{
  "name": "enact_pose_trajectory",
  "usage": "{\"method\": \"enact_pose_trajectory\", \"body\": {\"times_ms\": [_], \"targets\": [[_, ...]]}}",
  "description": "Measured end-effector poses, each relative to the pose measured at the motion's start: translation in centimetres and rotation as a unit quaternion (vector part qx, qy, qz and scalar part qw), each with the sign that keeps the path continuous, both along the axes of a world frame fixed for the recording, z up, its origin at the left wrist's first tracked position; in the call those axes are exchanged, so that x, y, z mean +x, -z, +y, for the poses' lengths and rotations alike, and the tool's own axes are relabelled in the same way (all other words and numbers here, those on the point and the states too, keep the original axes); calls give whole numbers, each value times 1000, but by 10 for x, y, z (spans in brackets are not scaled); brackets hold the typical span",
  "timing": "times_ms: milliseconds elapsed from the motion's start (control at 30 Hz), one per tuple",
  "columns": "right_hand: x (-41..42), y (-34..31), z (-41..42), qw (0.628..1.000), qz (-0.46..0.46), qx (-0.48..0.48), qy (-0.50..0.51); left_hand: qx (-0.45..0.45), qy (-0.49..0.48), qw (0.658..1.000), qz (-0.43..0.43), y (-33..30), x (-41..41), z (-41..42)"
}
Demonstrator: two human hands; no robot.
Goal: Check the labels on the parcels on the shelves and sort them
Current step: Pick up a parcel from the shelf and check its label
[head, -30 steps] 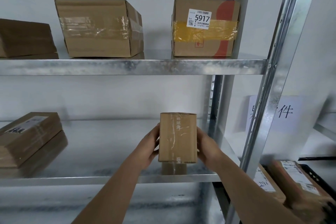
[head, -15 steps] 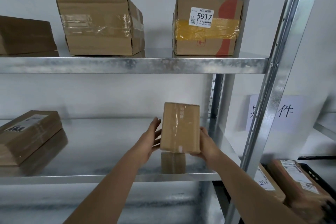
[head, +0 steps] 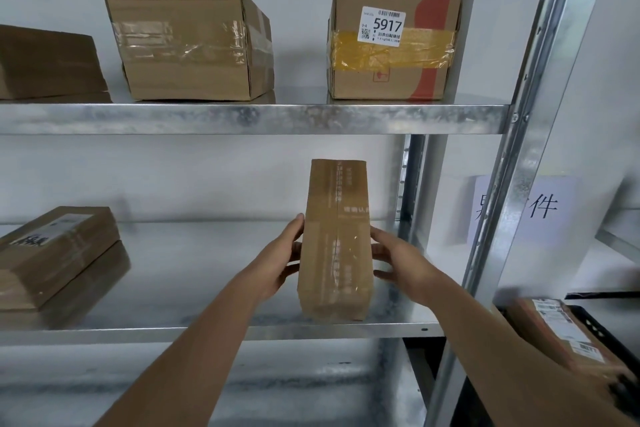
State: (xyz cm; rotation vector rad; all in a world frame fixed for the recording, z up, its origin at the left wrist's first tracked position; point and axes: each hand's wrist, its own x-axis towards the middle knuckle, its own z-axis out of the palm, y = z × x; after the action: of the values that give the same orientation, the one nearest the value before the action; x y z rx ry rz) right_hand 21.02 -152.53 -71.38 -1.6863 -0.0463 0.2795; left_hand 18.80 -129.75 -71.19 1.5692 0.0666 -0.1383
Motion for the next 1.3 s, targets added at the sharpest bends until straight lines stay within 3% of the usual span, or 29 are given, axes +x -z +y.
{"method": "enact_pose_trajectory", "body": {"times_ms": [333,633,1300], "targets": [[-8,5,5,1000,18,14,1,-15,28,999,5,3,-4,-8],[0,15,10,996,78,1,38,-26,-5,999,45,12,-9,-18],[-7,8,10,998,53,11,22,-28,-7,998,53,18,0,-12]]}}
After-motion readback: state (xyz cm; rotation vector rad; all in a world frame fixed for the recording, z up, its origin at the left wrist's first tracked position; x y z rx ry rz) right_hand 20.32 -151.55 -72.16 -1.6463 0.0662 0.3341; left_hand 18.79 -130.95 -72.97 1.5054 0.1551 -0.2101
